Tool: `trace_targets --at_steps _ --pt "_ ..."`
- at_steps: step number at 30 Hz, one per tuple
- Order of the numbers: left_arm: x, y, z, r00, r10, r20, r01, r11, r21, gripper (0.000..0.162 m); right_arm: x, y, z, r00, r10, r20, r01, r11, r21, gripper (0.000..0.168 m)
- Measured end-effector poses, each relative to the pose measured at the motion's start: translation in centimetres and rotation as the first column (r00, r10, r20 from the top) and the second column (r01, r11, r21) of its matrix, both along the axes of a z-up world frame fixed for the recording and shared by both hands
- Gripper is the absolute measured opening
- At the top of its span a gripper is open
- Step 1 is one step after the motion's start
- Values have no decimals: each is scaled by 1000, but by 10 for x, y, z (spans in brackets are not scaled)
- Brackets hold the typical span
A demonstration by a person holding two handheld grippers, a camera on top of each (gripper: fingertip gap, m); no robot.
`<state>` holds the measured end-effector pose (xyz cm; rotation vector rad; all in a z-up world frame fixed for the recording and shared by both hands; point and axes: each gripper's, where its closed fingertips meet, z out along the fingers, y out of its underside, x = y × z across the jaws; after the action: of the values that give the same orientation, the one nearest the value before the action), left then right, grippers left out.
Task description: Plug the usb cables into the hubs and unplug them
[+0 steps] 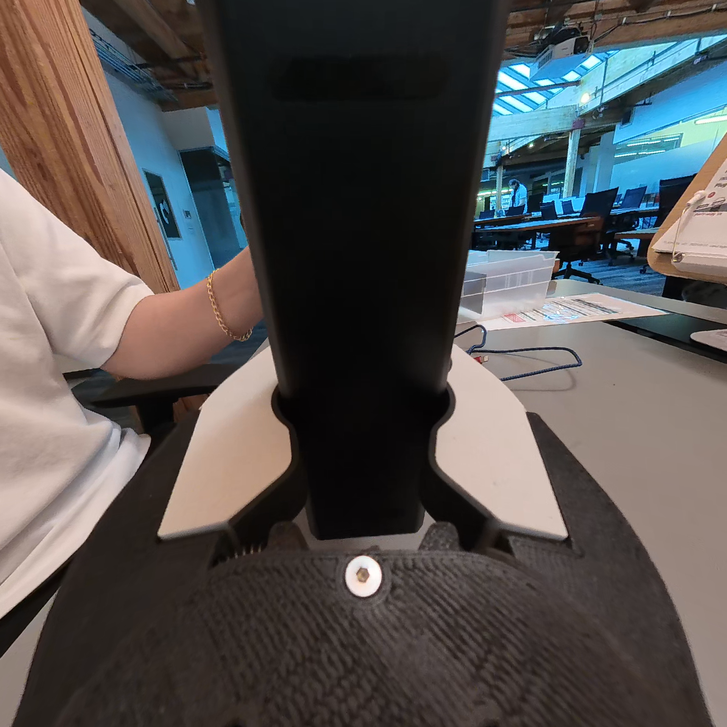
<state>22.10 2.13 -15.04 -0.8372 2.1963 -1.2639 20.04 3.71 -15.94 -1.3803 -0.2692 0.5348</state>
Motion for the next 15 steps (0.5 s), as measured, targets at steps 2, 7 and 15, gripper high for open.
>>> trace_targets --at_steps 2,7,15 --pt "1 -1 0 1000 4 2 -4 1000 -27 8 1 0 0 1000 0 -6 0 1000 2 73" --pt "0 -1 2 1000 -2 12 3 999 -35 7 -5 2 -3 1000 19 14 -19 999 -29 73" --pt "-4 5 -1 1000 1 -18 3 976 217 7 -11 9 -12 999 25 46 -20 995 -99 72"
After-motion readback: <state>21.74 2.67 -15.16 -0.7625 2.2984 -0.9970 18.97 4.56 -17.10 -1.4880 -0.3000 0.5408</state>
